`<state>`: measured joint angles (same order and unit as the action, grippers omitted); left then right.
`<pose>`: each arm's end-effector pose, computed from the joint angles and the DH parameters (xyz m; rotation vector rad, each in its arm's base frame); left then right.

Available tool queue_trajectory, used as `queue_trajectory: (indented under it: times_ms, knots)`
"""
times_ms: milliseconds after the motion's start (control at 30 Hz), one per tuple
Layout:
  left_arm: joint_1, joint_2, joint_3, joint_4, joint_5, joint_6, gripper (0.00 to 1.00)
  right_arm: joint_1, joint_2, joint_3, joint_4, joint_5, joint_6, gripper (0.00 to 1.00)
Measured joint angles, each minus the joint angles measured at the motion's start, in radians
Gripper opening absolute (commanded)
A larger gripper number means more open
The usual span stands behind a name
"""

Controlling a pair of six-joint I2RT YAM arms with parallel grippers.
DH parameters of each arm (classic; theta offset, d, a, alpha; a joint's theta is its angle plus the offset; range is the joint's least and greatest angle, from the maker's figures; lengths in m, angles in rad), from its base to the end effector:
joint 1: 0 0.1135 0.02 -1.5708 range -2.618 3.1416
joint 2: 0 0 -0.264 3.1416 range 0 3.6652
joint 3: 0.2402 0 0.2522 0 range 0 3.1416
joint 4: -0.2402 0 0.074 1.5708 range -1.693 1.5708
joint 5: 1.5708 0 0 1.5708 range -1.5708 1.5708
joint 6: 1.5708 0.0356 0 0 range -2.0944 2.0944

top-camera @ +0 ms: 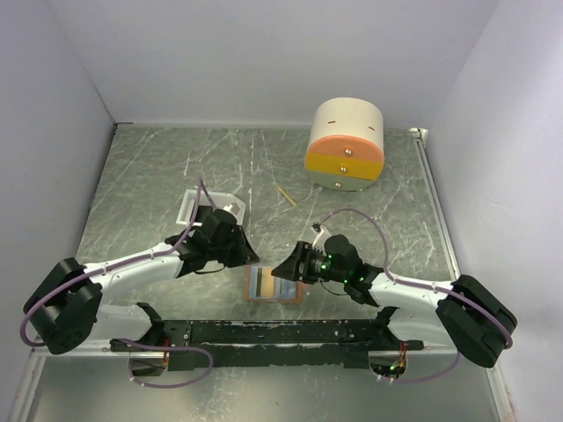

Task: Put the credit cards into the card holder
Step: Turn over the card slot in the card holder.

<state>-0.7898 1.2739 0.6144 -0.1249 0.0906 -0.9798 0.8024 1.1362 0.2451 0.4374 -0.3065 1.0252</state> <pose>0.1741 -0.1802 0.1860 -0.1953 2.5585 -0.8971 0.1358 0.1559 0.1528 0.0354 2.3317 1.3676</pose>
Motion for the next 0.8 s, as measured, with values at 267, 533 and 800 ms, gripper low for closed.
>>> queue_trajectory:
  times_ms: [267,533,800]
  knots:
    - [0.042,-0.039,-0.061,-0.044,0.002,0.024,0.25,0.044,0.075,0.072,0.001,0.006,-0.005,0.61]
    - [0.042,-0.071,-0.068,-0.052,0.027,0.033,0.25,0.065,0.14,0.1,0.003,0.008,-0.01,0.61]
    - [0.043,-0.111,-0.068,-0.053,0.035,0.033,0.25,0.07,0.15,0.135,-0.03,0.031,-0.027,0.61]
